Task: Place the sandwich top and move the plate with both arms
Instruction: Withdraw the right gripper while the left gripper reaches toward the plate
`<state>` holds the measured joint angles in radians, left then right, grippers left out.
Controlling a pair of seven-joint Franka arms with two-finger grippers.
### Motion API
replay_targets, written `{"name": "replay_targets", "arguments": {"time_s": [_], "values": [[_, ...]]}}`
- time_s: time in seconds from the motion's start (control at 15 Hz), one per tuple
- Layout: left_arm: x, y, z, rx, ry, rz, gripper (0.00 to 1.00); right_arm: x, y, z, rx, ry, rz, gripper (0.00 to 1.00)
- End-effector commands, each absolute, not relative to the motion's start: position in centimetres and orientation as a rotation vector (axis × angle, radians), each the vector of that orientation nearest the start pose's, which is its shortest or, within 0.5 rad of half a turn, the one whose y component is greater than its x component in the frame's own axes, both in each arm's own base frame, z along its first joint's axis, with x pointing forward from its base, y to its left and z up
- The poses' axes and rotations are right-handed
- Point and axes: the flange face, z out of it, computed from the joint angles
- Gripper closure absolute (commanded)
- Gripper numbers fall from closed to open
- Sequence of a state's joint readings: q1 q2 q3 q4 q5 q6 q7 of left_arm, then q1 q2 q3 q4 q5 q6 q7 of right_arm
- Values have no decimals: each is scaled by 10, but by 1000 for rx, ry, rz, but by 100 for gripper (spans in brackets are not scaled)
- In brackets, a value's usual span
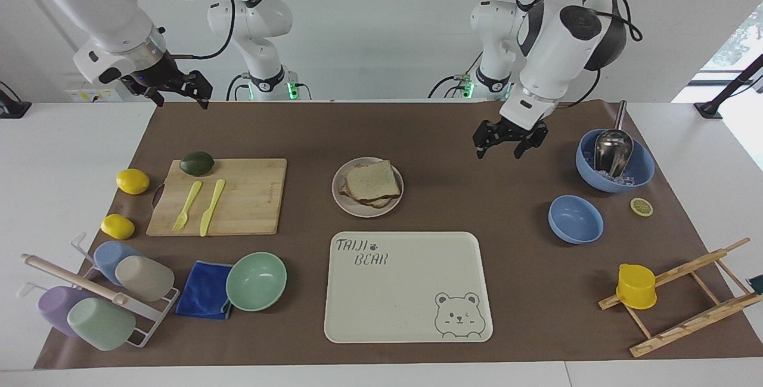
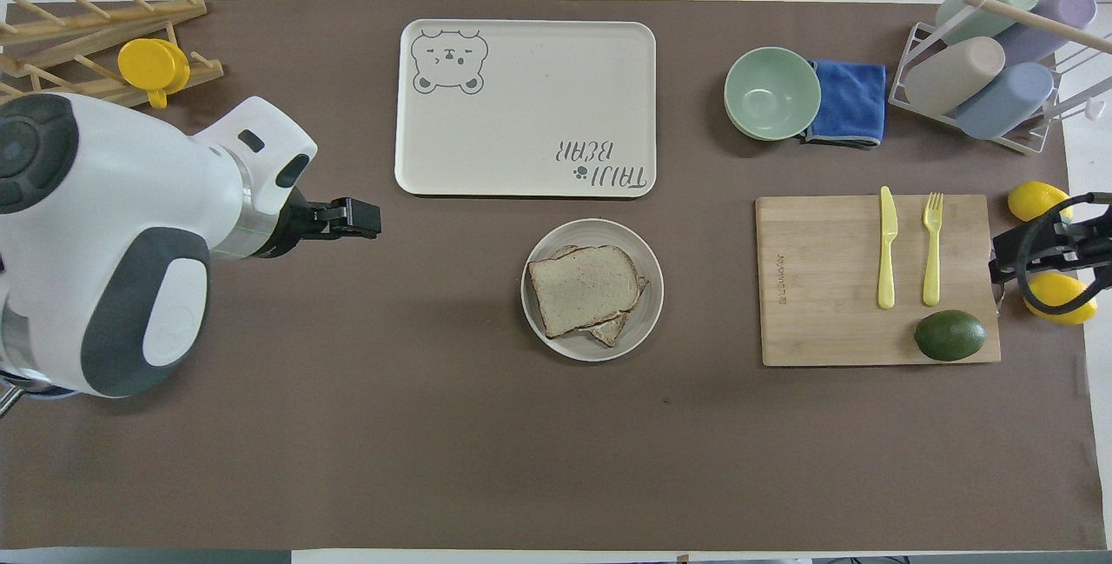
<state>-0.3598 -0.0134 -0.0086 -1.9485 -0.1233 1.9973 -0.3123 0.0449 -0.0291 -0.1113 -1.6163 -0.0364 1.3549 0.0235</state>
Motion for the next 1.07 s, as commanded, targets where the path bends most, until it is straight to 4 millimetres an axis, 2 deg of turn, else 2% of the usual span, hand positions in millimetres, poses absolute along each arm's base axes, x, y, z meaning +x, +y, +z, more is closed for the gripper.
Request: {"name": "replay_targets", "arguments": {"time_s": [0.0, 0.13, 0.27, 0.47, 0.6, 0.74, 1.0], "values": [[519, -228, 464, -3273, -1, -24, 0, 517, -41, 610, -3162, 113, 351, 0], [515, -247, 443, -3278, -1, -51, 0, 529, -42, 611, -3159, -18, 231, 0], [510, -262, 422, -3285, -2, -87, 0, 530, -34, 599, -3154, -67, 226, 0], [506, -262, 410, -3281, 11, -80, 0, 530, -36, 601, -3070, -39, 214, 0], [498, -276, 394, -3280, 48, -83, 0, 531, -45, 601, -3076, -5, 196, 0], [496, -278, 388, -3282, 52, -97, 0, 531, -55, 603, -3076, 30, 186, 0], [497, -277, 388, -3284, 50, -104, 0, 535, -55, 613, -3098, 88, 158, 0]]}}
